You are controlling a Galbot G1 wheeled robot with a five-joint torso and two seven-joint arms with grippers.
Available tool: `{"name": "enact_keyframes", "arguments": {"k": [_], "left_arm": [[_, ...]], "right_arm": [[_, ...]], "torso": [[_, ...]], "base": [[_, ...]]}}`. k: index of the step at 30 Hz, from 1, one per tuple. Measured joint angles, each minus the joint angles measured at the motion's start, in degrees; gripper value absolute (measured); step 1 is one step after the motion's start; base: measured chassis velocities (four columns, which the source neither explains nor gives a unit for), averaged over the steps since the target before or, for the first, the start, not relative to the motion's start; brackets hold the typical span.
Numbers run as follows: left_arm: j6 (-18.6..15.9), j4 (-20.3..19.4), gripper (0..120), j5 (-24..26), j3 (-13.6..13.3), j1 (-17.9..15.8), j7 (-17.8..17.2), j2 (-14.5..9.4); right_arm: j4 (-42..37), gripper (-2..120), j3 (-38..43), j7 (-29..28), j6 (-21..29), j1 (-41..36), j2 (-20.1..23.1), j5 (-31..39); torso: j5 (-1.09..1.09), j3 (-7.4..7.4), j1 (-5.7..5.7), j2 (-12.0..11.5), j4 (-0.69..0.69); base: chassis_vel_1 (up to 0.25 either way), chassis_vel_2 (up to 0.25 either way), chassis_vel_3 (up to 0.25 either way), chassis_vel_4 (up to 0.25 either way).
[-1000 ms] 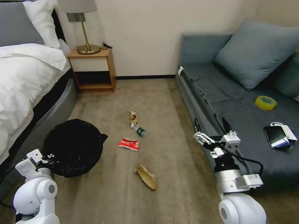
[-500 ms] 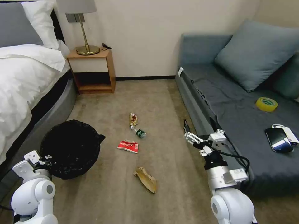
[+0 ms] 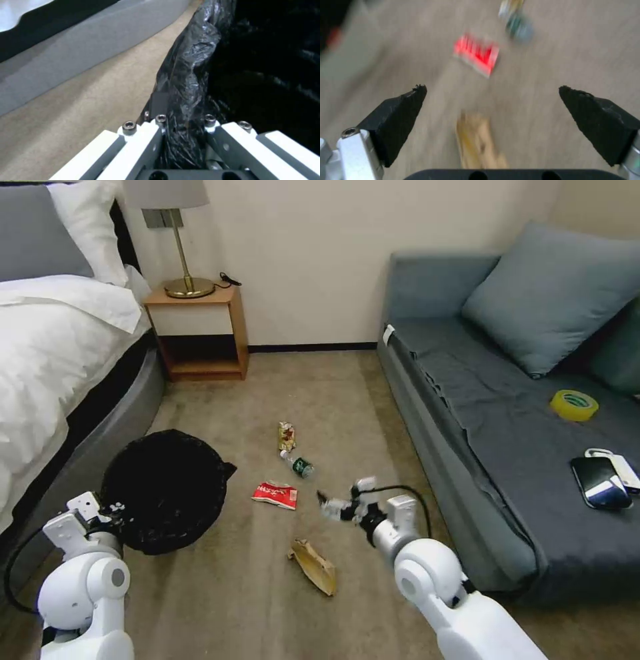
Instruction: Pick up the trash bin, then pick up the garbage on the floor and place it into the trash bin.
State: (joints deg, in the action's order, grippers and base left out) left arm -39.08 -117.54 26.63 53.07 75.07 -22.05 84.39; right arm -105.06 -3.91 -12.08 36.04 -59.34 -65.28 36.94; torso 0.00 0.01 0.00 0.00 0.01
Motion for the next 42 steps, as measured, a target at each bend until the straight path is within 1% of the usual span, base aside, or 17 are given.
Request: {"name": "enact_keyframes", "arguments": {"k": [3,5,6,10,11,16,21,27,31,32,36,37,39,40,41,42], "left_arm": [[0.0,0.0,2,-0.1,0.4,0.1,0.0,0.0],[0.0,0.0,2,-0.2,1.0,0.5,0.0,0.1],[0.0,0.0,2,-0.2,1.0,0.5,0.0,0.1],[0.1,-0.6,2,-0.2,2.5,1.5,0.0,0.4],[0.1,-0.6,2,-0.2,2.5,1.5,0.0,0.4],[0.3,-2.2,2,-0.4,3.5,3.3,0.0,1.4],[0.6,-3.3,2,-0.6,4.1,4.6,0.1,1.9],[0.9,-3.8,2,-0.6,4.8,5.4,0.3,2.1],[1.2,-4.4,2,-0.7,5.3,6.0,0.6,2.1],[1.2,-4.4,2,-0.7,5.3,6.0,0.6,2.1],[1.3,-4.8,2,-0.7,5.5,6.4,0.7,2.1],[1.3,-4.8,2,-0.7,5.5,6.4,0.7,2.1],[1.4,-4.8,2,-0.7,5.6,6.6,0.8,2.1],[1.4,-4.8,2,-0.7,5.6,6.6,0.8,2.1],[1.6,-4.8,2,-0.8,5.7,6.6,0.9,2.1],[1.6,-4.8,2,-0.8,5.7,6.6,0.9,2.1]], "right_arm": [[3.1,100,-3.1,0.9,1.1,1.6,0.5,0.8],[7.4,100,-6.9,2.8,1.2,3.3,0.6,0.7],[7.4,100,-6.9,2.8,1.2,3.3,0.6,0.7],[14.7,100,-11.7,6.0,0.5,6.4,-0.8,-1.4],[14.7,100,-11.7,6.0,0.5,6.4,-0.8,-1.4],[19.6,100,-16.5,7.4,-0.6,9.0,-1.3,-3.0],[22.9,100,-18.5,7.8,-2.6,10.5,-2.2,-4.4],[25.0,100,-19.3,8.1,-4.1,11.0,-3.2,-5.1],[29.6,99,-20.1,8.5,-7.1,11.8,-5.5,-6.9],[29.6,99,-20.1,8.5,-7.1,11.8,-5.5,-6.9],[33.4,83,-20.5,9.1,-9.4,12.4,-6.7,-8.4],[33.4,83,-20.5,9.1,-9.4,12.4,-6.7,-8.4],[34.8,73,-20.6,9.2,-10.5,12.6,-7.0,-8.8],[35.0,71,-20.6,9.3,-10.7,12.6,-7.0,-8.8],[35.2,65,-20.6,9.3,-11.0,12.6,-7.0,-8.9],[35.2,65,-20.6,9.3,-11.0,12.6,-7.0,-8.9]], "torso": [[-0.01,0.00,0.00,0.0,0.01],[0.00,0.00,0.00,0.0,-0.01],[0.00,0.00,0.00,0.0,-0.01],[0.01,0.00,0.00,0.0,0.00],[0.01,0.00,0.00,0.0,0.00],[0.00,0.00,0.00,0.0,-0.01],[0.00,-0.01,0.00,0.0,0.00],[-0.01,-0.01,0.00,0.0,-0.01],[0.00,-0.01,0.00,0.0,0.00],[0.00,-0.01,0.00,0.0,0.00],[0.00,-0.01,0.00,0.0,-0.01],[0.00,-0.01,0.00,0.0,-0.01],[0.00,-0.01,0.00,0.0,-0.01],[-0.01,0.00,0.00,0.0,-0.01],[-0.01,-0.01,0.00,0.0,-0.01],[-0.01,-0.01,0.00,0.0,-0.01]], "base": [[0.000,0.000,0.000,0.000],[0.000,0.000,0.000,0.000],[0.000,0.000,0.000,0.000],[0.000,0.000,0.000,0.000],[0.000,0.000,0.000,0.000],[0.000,0.000,0.000,0.000],[0.000,0.000,0.000,0.000],[0.000,0.000,0.000,0.000],[0.000,0.000,0.000,0.000],[0.000,0.000,0.000,0.000],[0.000,0.000,0.000,0.000],[0.000,0.000,0.000,0.000],[0.000,0.000,0.000,0.000],[0.000,0.000,0.000,0.000],[0.000,0.000,0.000,0.000],[0.000,0.000,0.000,0.000]]}}
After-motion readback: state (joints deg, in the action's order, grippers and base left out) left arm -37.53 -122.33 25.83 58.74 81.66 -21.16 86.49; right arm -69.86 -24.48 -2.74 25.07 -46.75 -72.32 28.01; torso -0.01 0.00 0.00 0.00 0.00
